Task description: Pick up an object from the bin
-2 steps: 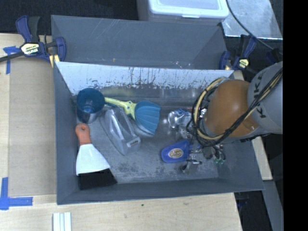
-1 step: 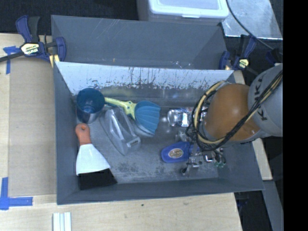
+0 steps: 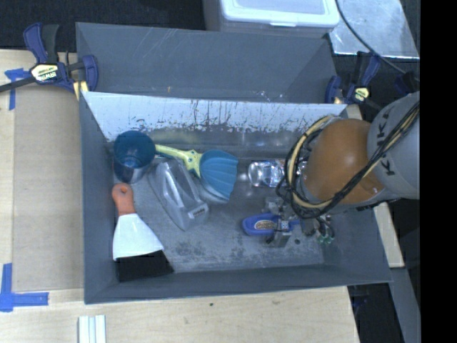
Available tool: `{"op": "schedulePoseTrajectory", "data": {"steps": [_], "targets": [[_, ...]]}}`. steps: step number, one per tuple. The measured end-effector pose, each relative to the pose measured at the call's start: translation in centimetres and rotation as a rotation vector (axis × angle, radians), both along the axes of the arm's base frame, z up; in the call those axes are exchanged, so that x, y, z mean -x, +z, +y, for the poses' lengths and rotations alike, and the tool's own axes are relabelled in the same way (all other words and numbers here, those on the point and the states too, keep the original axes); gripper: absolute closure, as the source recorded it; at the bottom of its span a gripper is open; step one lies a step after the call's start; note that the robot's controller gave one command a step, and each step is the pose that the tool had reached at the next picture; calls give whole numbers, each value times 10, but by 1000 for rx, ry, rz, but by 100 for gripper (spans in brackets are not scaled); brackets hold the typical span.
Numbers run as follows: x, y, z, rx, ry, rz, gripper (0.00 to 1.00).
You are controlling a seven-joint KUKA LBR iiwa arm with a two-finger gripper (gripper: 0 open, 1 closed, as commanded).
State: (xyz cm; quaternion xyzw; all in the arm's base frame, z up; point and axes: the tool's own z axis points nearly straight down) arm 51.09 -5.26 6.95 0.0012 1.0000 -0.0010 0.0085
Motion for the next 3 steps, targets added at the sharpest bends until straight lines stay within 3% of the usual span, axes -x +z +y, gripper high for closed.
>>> {"op": "schedulePoseTrajectory", "data": {"steps": [1,3], "targets": [[0,0,0,0,0,0,100],[2,48,0,0,1,6,100]]}}
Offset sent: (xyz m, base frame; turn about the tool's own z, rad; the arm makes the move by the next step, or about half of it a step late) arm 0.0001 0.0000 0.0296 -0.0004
